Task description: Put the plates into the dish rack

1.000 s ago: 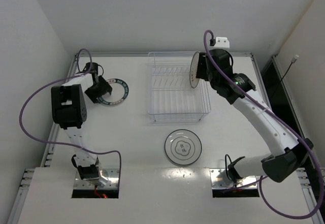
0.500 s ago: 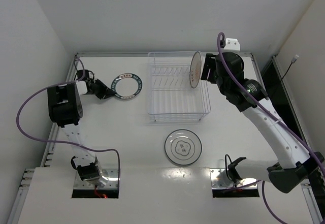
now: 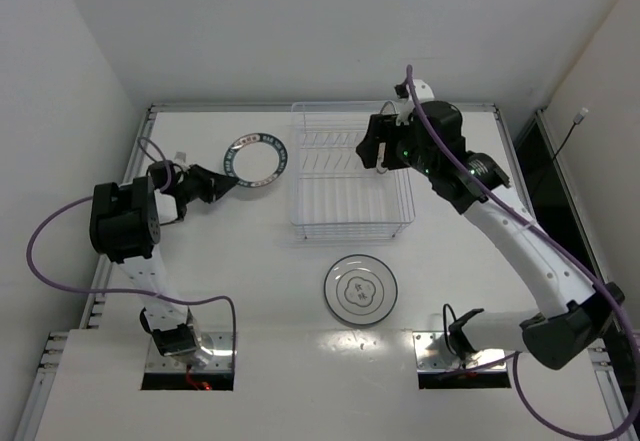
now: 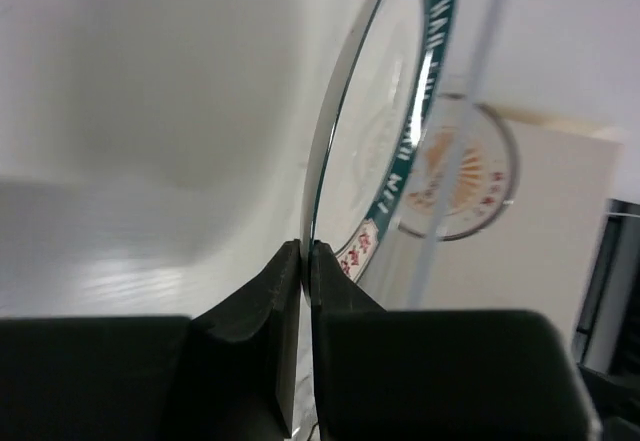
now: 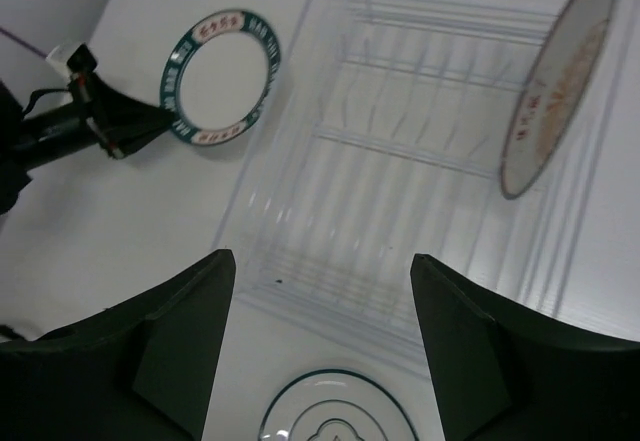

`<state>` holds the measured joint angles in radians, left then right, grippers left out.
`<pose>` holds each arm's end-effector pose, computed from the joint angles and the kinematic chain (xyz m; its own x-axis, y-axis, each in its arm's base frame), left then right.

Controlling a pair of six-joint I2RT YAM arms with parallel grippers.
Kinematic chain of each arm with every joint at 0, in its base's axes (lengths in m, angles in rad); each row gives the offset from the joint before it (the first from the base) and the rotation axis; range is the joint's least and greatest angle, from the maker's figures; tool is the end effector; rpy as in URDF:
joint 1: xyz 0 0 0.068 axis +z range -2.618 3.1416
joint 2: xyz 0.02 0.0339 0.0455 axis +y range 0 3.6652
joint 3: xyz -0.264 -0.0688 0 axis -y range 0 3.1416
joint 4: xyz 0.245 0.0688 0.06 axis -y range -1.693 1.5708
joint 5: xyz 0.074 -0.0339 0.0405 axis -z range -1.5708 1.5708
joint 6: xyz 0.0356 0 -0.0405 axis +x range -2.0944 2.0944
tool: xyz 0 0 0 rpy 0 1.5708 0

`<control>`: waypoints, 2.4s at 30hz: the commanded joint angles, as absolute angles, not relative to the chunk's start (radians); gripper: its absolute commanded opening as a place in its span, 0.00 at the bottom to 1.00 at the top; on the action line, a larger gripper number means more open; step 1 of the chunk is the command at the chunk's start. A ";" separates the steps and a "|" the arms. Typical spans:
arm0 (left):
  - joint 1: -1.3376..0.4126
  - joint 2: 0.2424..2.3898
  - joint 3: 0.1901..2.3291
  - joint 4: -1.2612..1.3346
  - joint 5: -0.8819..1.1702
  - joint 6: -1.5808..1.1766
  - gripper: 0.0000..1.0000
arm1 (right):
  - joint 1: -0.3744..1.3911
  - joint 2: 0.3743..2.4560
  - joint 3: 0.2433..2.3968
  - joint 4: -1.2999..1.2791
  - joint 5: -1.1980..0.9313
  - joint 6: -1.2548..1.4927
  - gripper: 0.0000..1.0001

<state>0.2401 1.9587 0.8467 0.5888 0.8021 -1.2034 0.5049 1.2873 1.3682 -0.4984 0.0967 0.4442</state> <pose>0.3632 0.0626 0.1155 -0.5845 -0.8111 0.0241 -0.2951 0.1848 -0.9374 0.2516 0.1351 0.4022 -0.4942 0.2156 -0.8422 -0.2125 0.9094 0.3575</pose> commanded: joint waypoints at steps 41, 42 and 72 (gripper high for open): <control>-0.064 1.891 0.926 1.197 1.051 -1.468 0.08 | 0.407 1.844 1.566 -0.156 -0.488 0.624 0.00; -0.064 1.904 0.936 1.178 1.051 -1.468 0.13 | 0.407 1.823 1.578 -0.202 -0.418 0.614 0.00; -0.064 1.882 1.051 0.569 0.983 -1.092 0.79 | 0.462 2.035 1.902 -0.634 0.723 0.311 0.00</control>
